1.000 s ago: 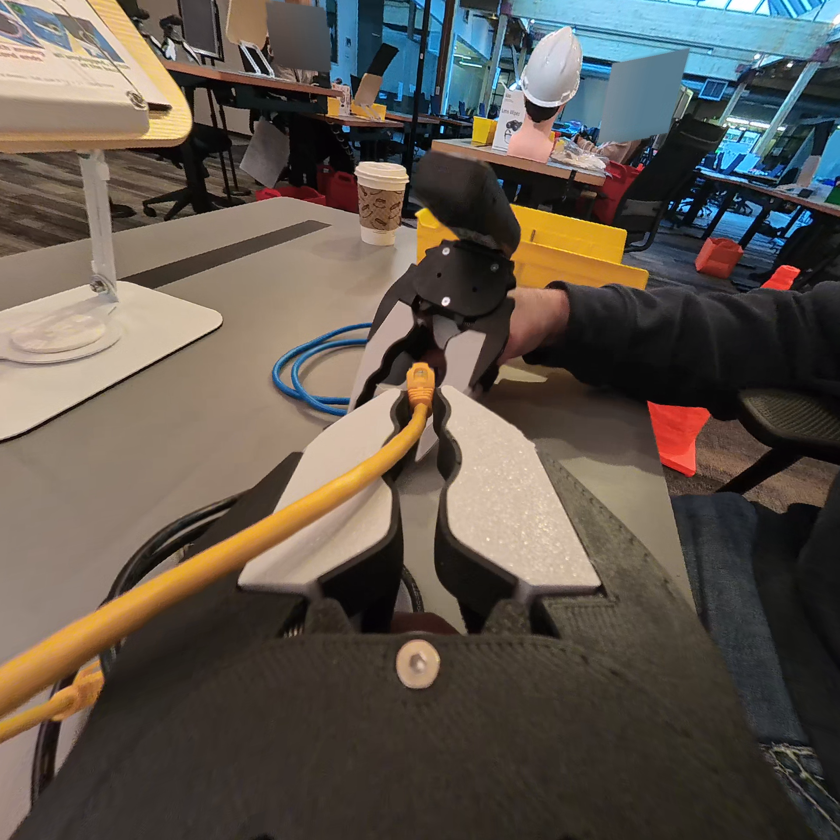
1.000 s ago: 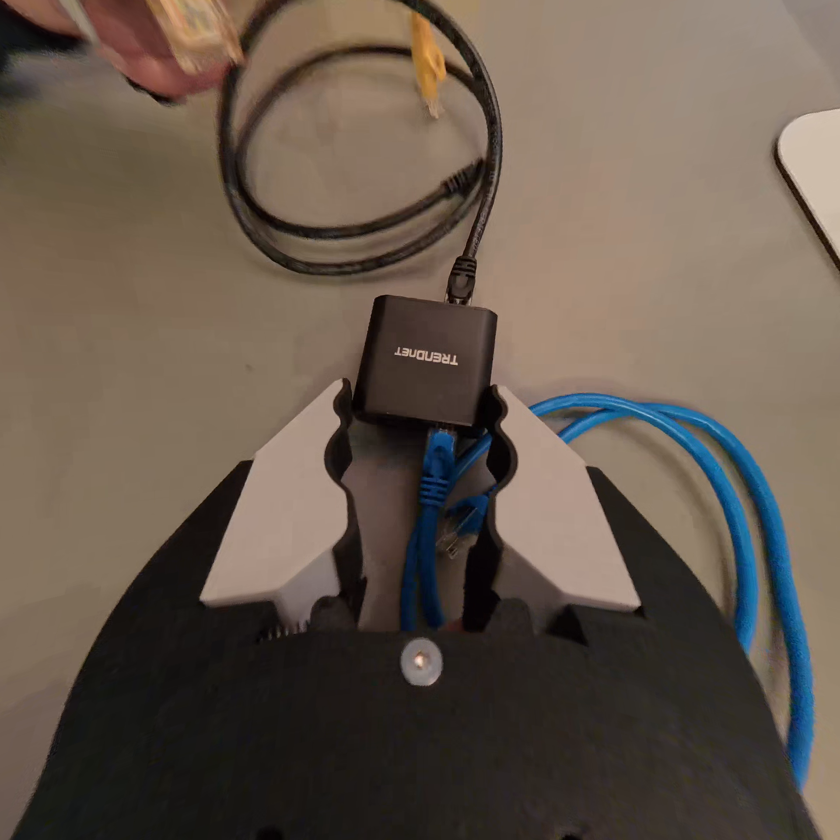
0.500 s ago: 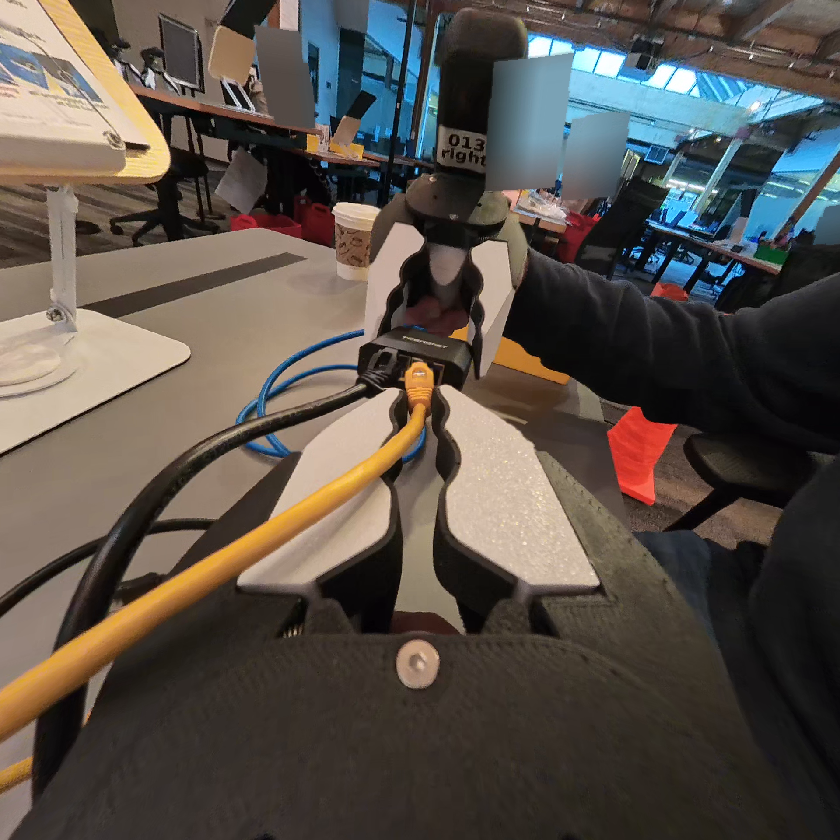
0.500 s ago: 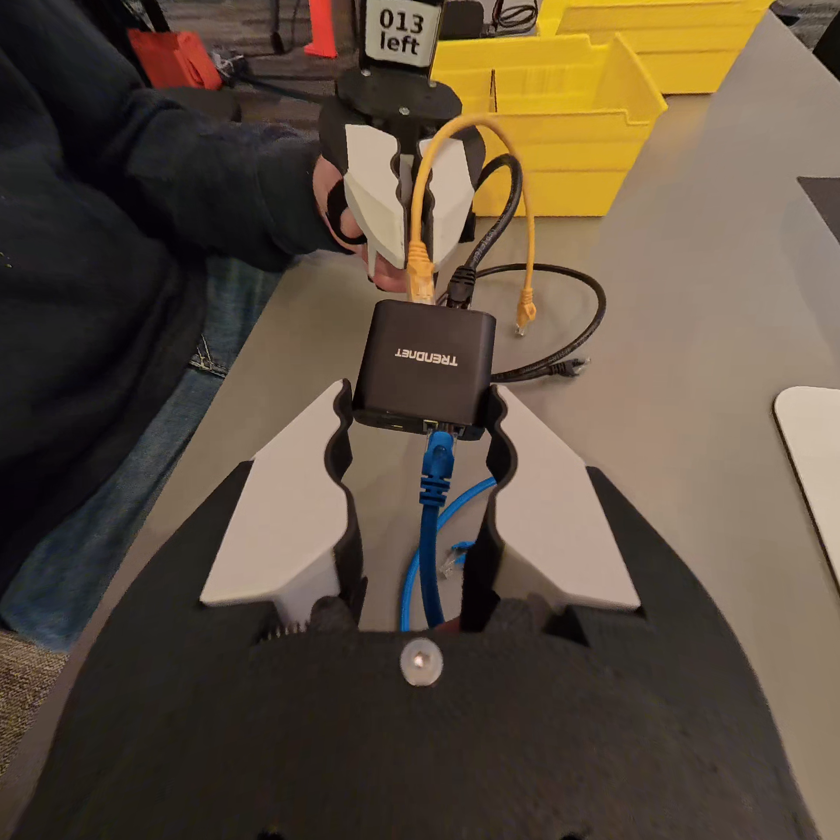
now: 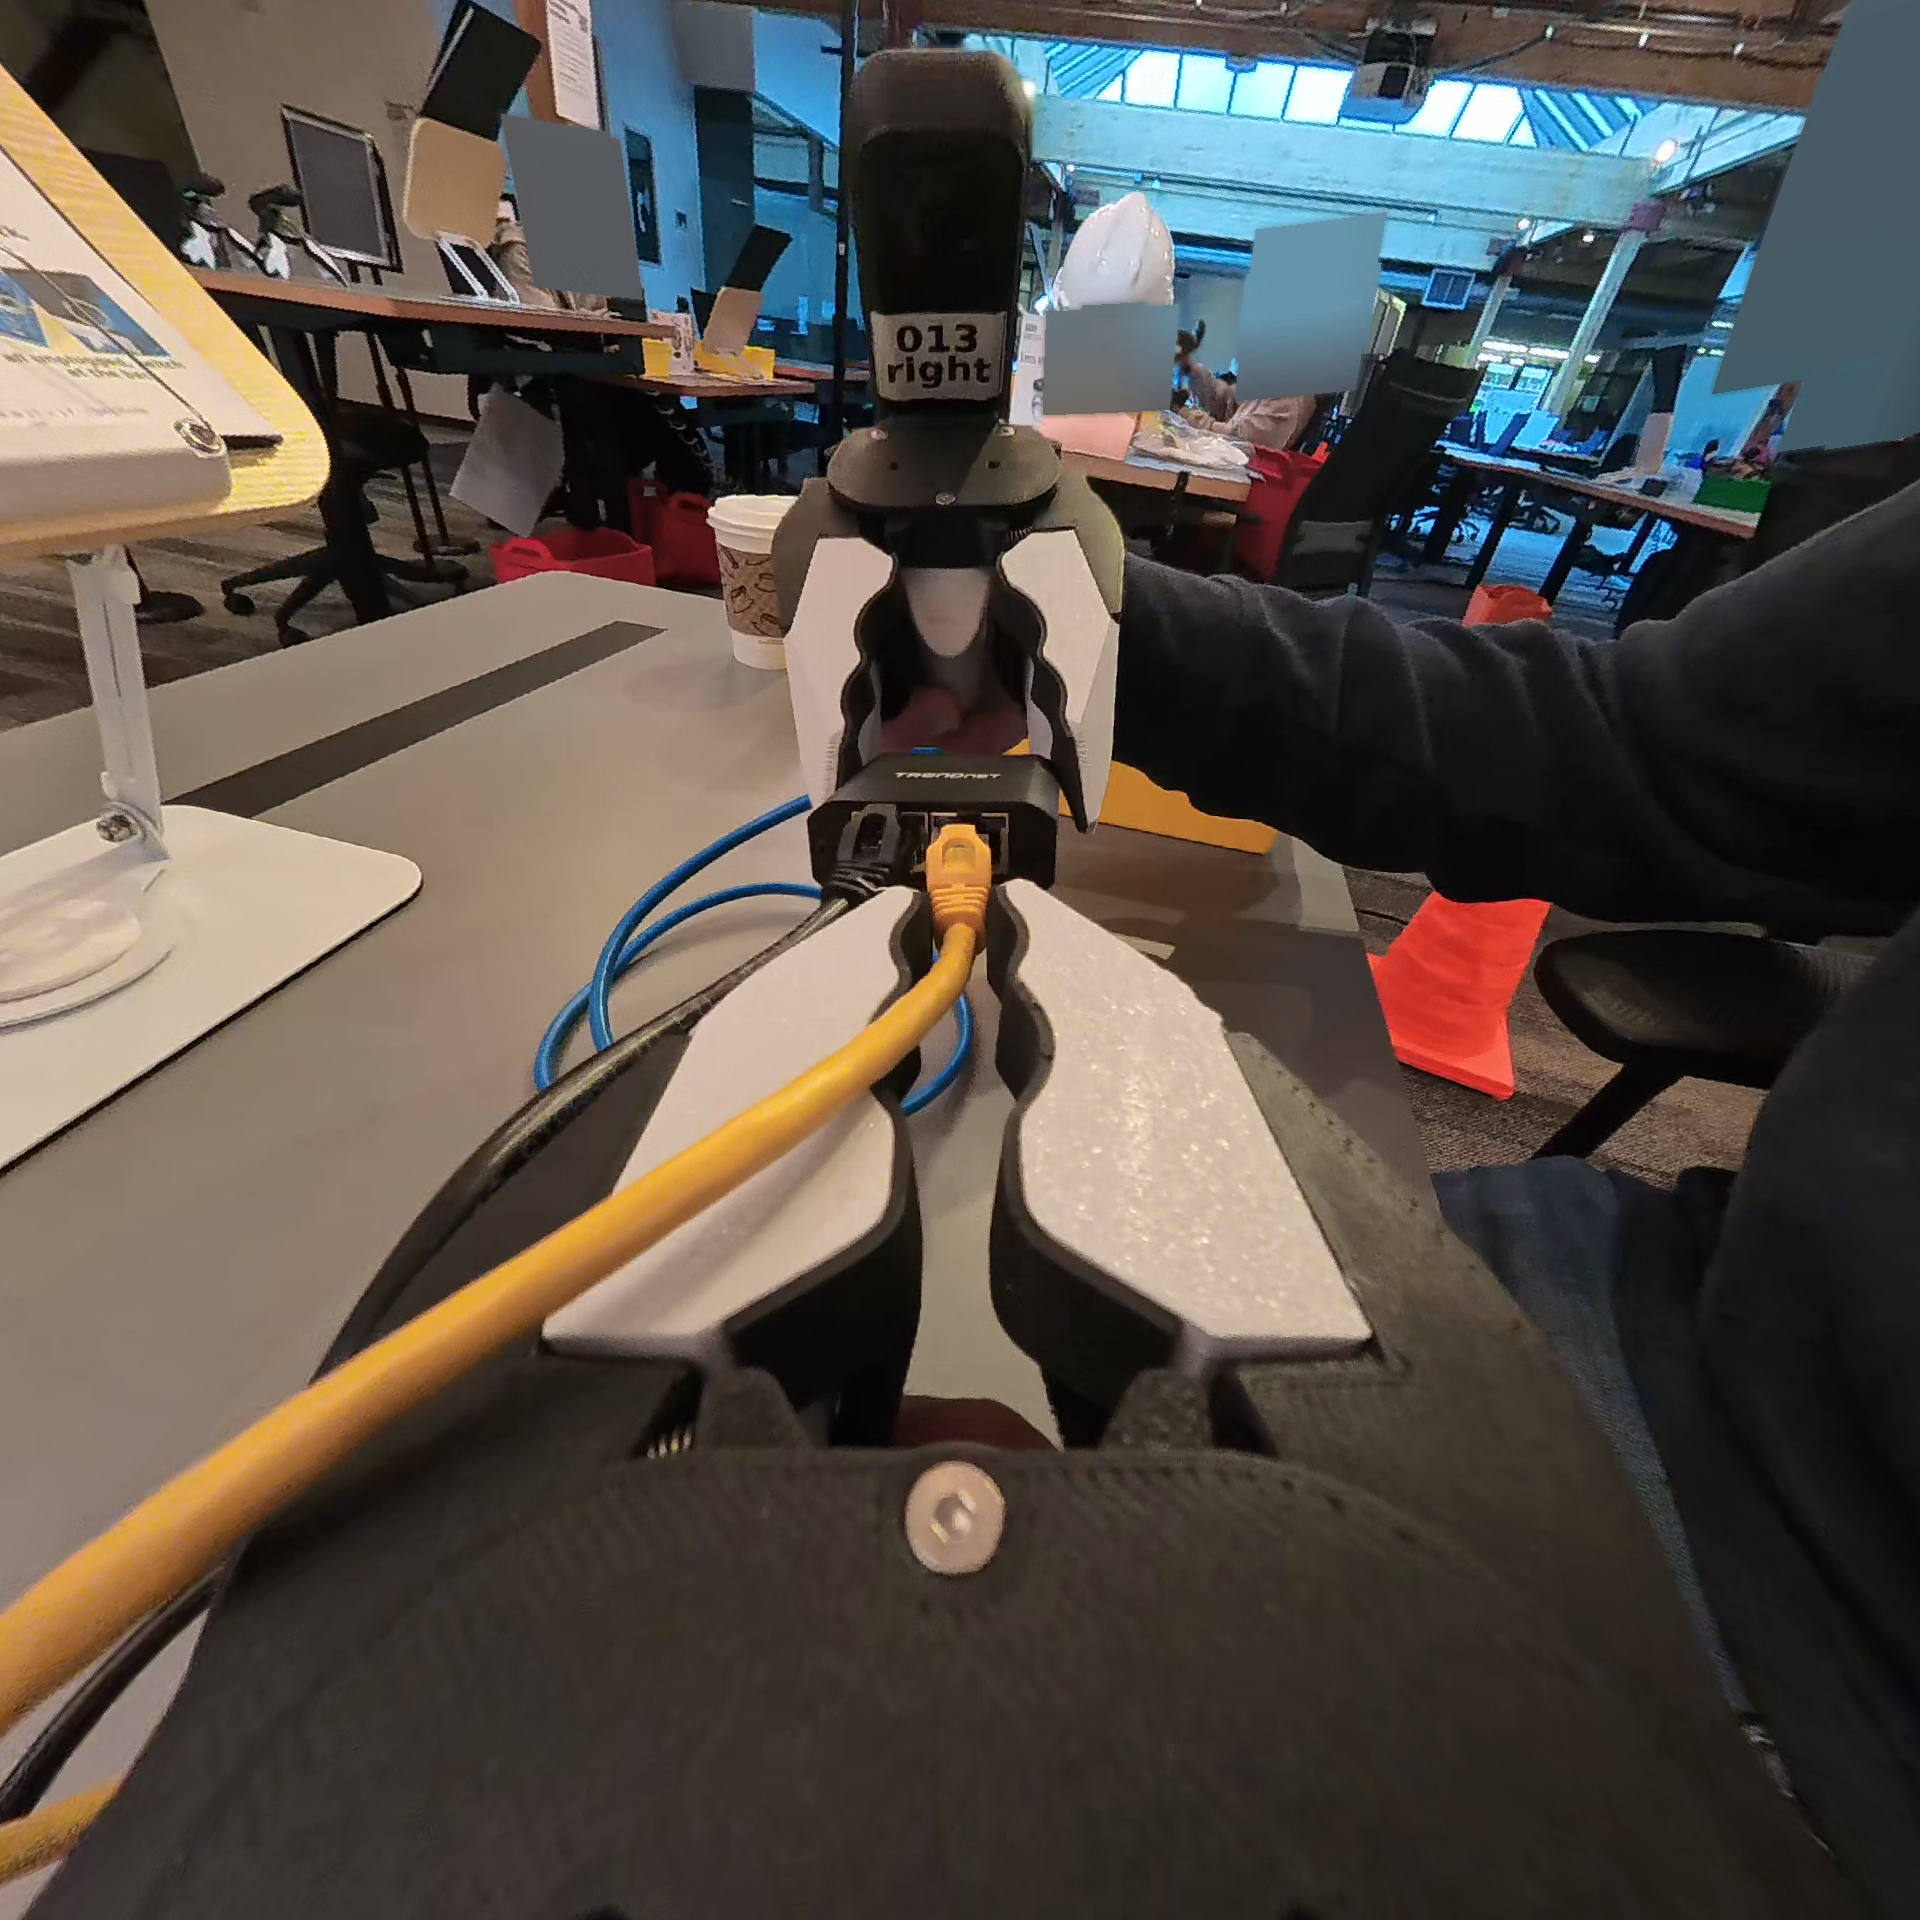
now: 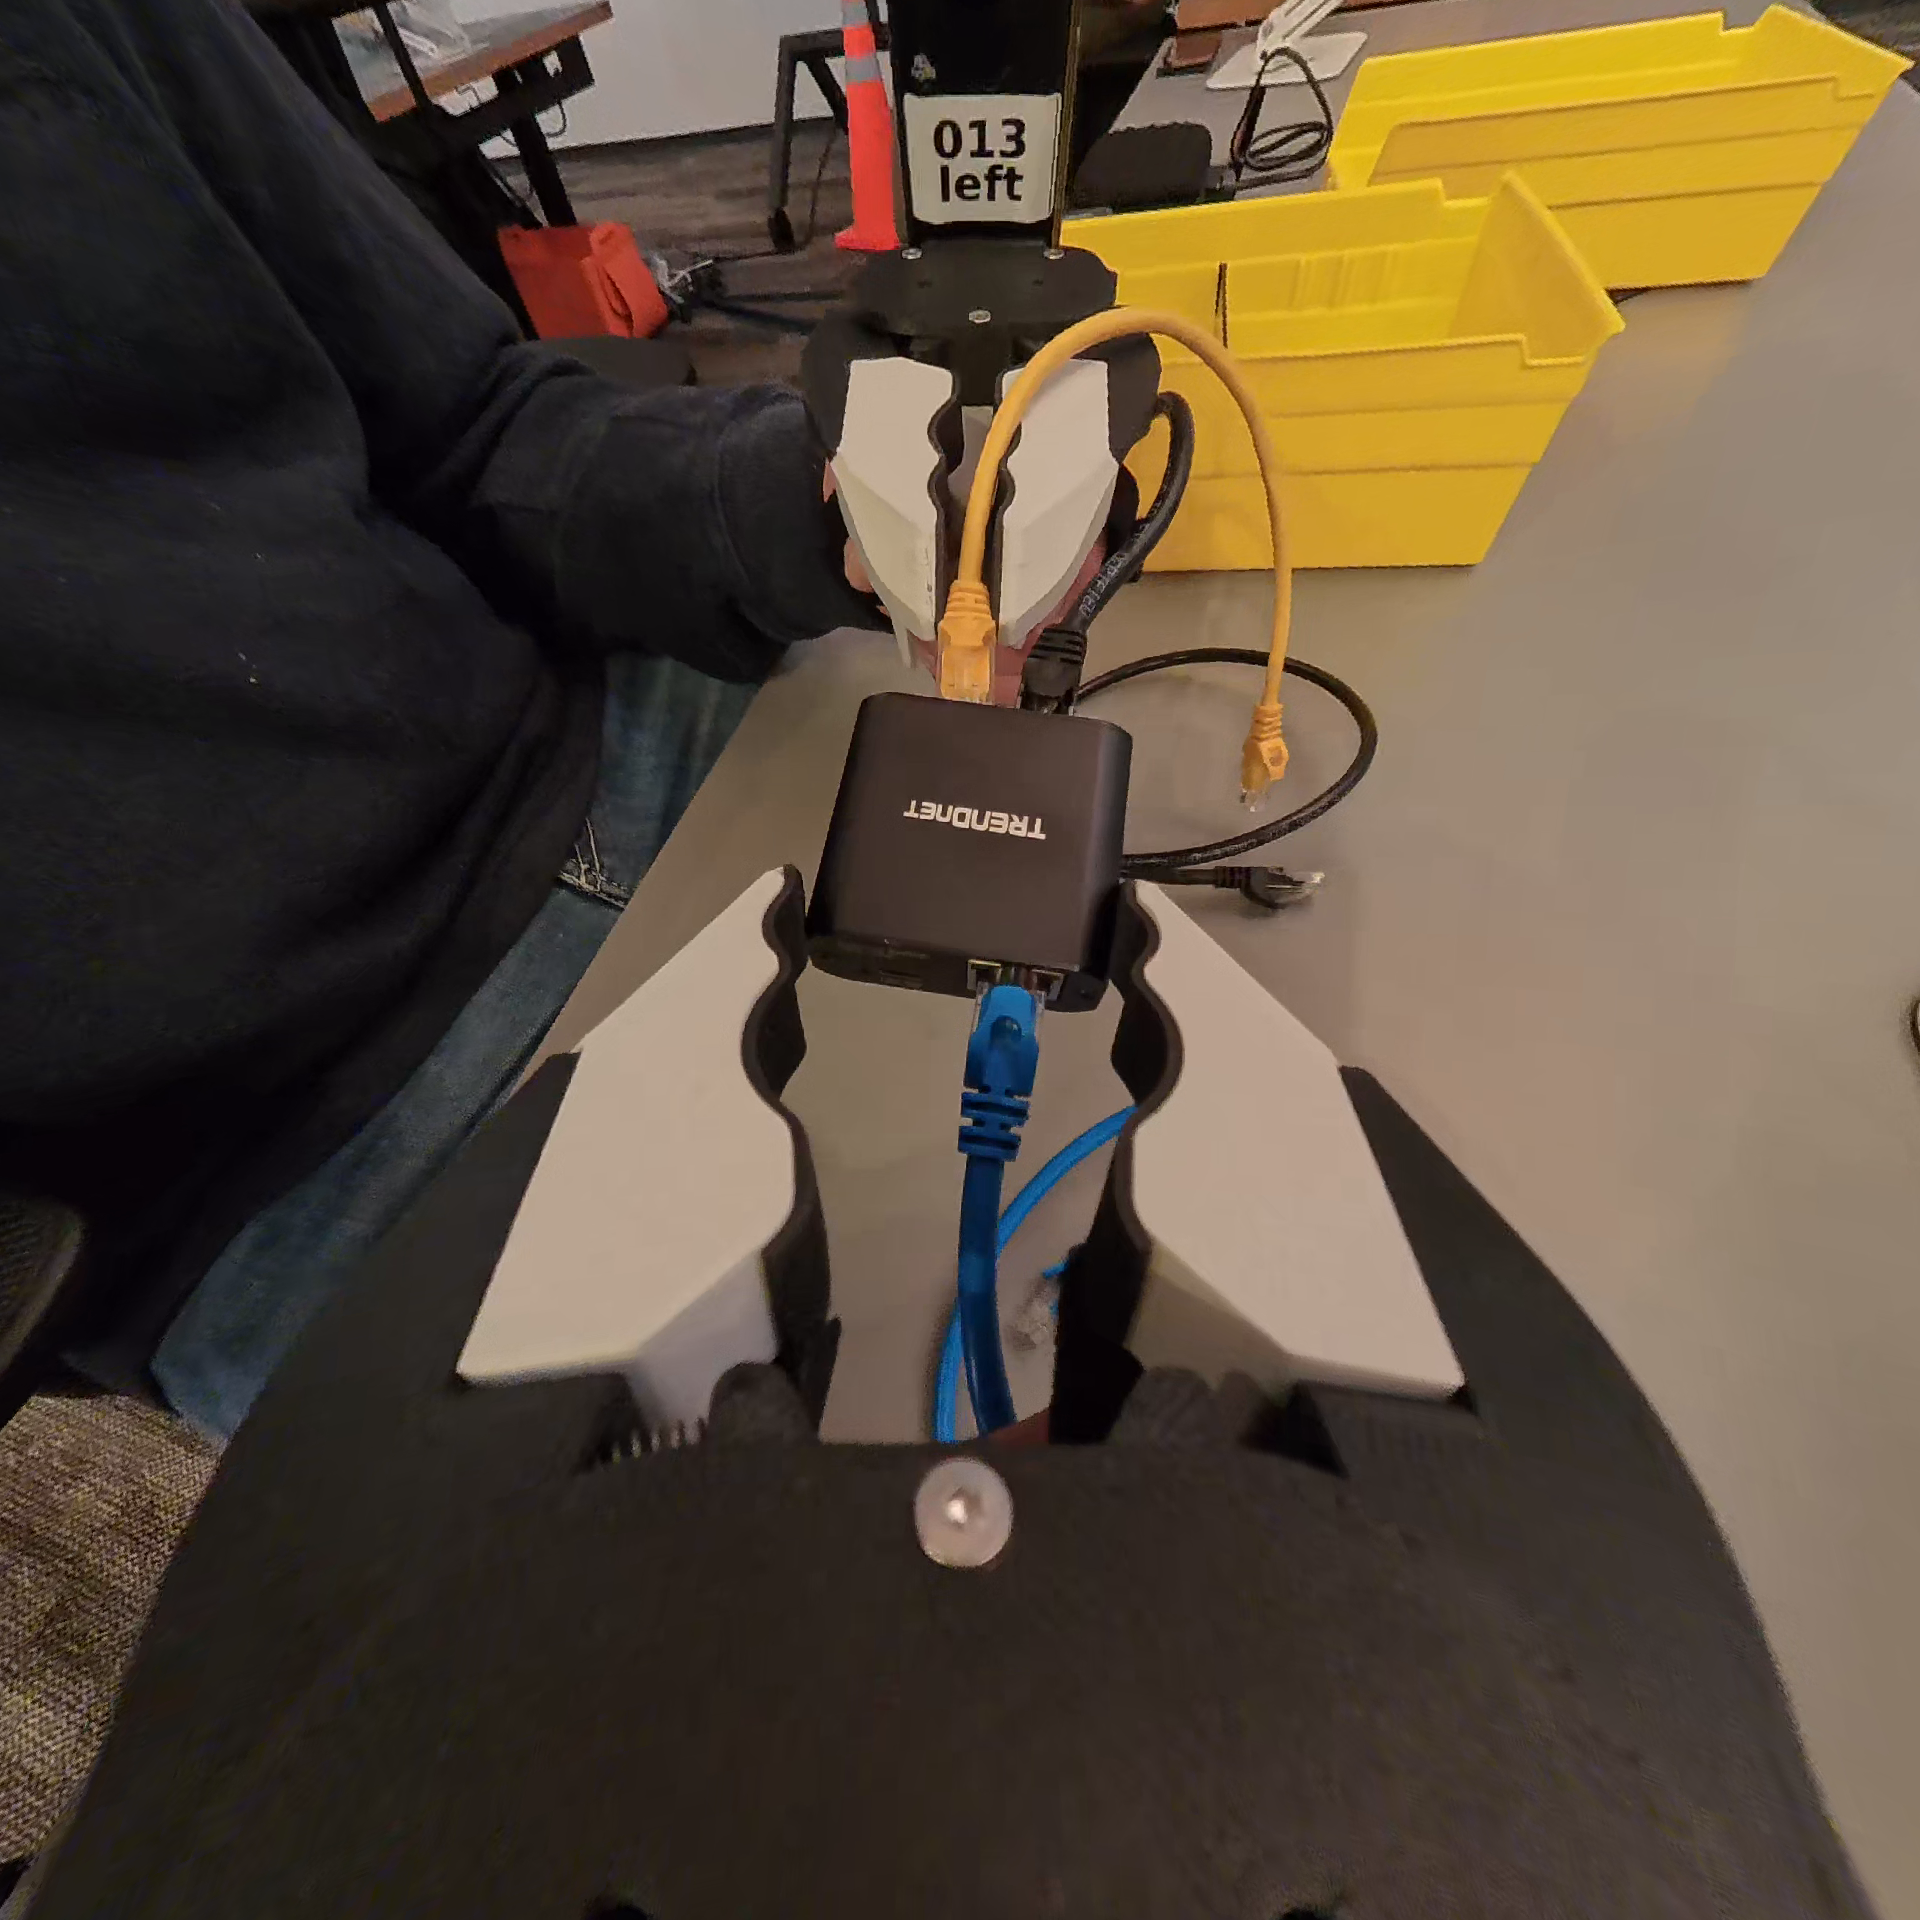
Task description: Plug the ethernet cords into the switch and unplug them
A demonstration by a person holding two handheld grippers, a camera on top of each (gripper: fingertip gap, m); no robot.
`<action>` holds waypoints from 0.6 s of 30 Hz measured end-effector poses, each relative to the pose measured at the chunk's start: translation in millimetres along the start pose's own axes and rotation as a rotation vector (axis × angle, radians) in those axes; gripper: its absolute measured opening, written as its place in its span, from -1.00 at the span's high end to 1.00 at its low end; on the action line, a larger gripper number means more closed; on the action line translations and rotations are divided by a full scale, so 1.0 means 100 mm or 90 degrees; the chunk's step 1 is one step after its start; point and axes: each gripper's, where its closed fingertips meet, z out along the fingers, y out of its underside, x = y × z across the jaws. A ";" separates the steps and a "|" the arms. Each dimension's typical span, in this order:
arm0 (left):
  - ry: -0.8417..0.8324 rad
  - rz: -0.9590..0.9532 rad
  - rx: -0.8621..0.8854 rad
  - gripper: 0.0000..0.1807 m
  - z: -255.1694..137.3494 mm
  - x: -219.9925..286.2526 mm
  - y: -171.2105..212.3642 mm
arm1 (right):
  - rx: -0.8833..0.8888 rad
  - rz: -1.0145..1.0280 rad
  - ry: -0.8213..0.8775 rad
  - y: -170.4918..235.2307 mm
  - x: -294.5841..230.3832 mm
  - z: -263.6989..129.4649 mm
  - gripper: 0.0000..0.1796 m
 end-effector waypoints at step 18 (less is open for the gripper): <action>-0.023 0.014 -0.024 0.89 0.08 0.01 0.06 | -0.043 -0.026 0.019 0.00 0.00 0.02 0.36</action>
